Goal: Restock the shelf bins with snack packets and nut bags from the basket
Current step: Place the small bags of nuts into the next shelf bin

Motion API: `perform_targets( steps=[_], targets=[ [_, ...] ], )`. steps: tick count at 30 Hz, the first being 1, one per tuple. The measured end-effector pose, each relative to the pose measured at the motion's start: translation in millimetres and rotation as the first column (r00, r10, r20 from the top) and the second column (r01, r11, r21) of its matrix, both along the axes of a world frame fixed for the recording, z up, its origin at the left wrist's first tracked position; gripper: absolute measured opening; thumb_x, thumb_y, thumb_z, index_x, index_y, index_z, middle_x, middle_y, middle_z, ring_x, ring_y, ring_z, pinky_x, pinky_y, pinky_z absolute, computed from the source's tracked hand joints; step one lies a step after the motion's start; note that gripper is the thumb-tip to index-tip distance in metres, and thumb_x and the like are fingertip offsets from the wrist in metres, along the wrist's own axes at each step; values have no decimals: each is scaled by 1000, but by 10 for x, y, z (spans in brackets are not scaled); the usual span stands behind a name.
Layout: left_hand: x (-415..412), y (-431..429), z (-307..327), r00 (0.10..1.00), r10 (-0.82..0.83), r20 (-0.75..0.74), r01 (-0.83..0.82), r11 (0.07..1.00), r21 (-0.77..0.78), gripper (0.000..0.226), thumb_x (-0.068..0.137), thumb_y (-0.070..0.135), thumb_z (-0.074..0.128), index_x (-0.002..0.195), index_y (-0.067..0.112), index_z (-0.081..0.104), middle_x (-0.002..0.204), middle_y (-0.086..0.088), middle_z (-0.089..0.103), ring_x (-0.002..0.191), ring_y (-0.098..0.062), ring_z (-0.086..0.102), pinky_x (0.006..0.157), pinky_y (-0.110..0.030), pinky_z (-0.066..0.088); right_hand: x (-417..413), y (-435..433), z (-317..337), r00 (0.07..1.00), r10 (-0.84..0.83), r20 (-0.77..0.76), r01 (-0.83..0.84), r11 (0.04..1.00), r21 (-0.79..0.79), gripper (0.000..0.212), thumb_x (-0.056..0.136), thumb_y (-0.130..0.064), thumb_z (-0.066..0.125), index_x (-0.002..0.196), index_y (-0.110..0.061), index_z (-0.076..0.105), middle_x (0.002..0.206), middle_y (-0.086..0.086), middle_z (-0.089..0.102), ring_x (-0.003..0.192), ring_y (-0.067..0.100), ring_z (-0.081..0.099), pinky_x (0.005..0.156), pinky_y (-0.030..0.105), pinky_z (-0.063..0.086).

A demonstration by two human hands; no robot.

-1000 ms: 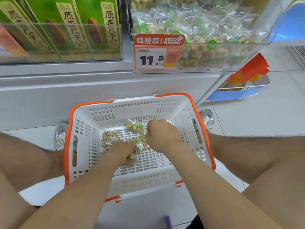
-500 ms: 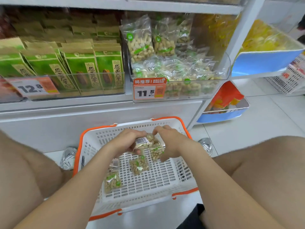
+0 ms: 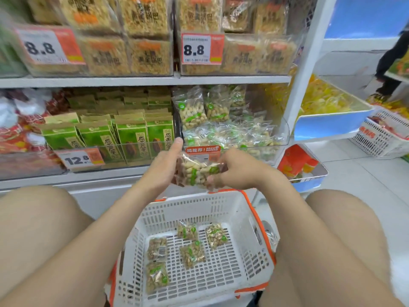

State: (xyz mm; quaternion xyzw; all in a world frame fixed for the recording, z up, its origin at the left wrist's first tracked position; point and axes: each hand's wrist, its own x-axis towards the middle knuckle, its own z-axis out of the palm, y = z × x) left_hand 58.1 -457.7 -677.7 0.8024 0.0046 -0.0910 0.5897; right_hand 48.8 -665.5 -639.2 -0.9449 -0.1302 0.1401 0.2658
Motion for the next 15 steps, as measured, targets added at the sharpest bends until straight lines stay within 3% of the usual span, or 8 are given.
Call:
perform_targets(
  steps=[1, 3, 5, 8, 9, 11, 12, 15],
  targets=[
    [8, -23, 96, 996, 8, 89, -11, 999, 31, 83, 105, 72, 18, 91, 24, 85, 62, 11, 70, 71, -14, 66, 89, -42, 55, 12, -8, 25, 999, -30, -31, 32, 996, 89, 18, 94, -25, 77, 98, -8, 74, 76, 3, 77, 71, 20, 75, 60, 29, 52],
    [65, -72, 250, 965, 43, 260, -56, 998, 43, 79, 108, 65, 14, 92, 29, 83, 50, 10, 45, 53, -10, 47, 64, -32, 40, 22, -12, 86, 989, -94, -114, 125, 946, 300, 15, 96, -18, 75, 105, -13, 63, 86, 11, 79, 76, 26, 78, 64, 35, 57],
    [169, -126, 365, 927, 113, 358, -126, 992, 13, 75, 111, 59, 14, 89, 30, 80, 54, -4, 34, 50, -14, 40, 60, -31, 31, 75, -18, 125, 974, -183, -134, 223, 872, 435, 27, 96, -21, 74, 110, -21, 51, 94, 12, 76, 76, 22, 77, 69, 38, 58],
    [358, -196, 528, 863, 162, 479, -184, 983, 0, 59, 114, 46, 23, 96, 25, 76, 65, -17, 53, 59, -14, 52, 63, -33, 41, 158, -52, 220, 950, -289, -118, 309, 817, 487, 25, 100, -29, 67, 115, -25, 47, 94, 4, 70, 76, 16, 74, 77, 40, 63],
    [429, -217, 572, 836, 160, 526, -208, 978, 32, 50, 115, 38, 27, 101, 24, 73, 76, -11, 63, 67, -9, 57, 66, -33, 46, 182, -60, 271, 935, -319, -154, 351, 774, 527, 23, 102, -27, 65, 118, -23, 48, 95, 4, 68, 73, 15, 72, 71, 34, 63],
    [560, -263, 665, 832, 146, 536, -236, 966, 105, 38, 114, 27, 32, 109, 20, 69, 92, 2, 68, 78, -7, 64, 65, -25, 51, 277, -87, 340, 890, -347, -294, 452, 598, 662, 21, 102, -17, 65, 119, -16, 53, 102, 10, 69, 74, 17, 71, 67, 34, 64],
    [620, -303, 689, 862, 116, 494, -209, 968, 137, 35, 113, 24, 35, 109, 20, 70, 94, 3, 70, 74, -11, 66, 58, -22, 53, 335, -103, 358, 865, -335, -373, 498, 484, 720, 21, 101, -12, 66, 119, -12, 56, 103, 13, 71, 75, 19, 71, 66, 36, 64],
    [744, -487, 678, 925, -23, 378, -60, 977, 206, 36, 110, 15, 39, 111, 17, 74, 85, -4, 71, 63, -20, 74, 59, -39, 64, 571, -148, 366, 791, -425, -440, 569, 248, 784, 39, 95, -4, 74, 130, -2, 57, 91, 11, 67, 70, 21, 65, 60, 29, 56]
  ],
)
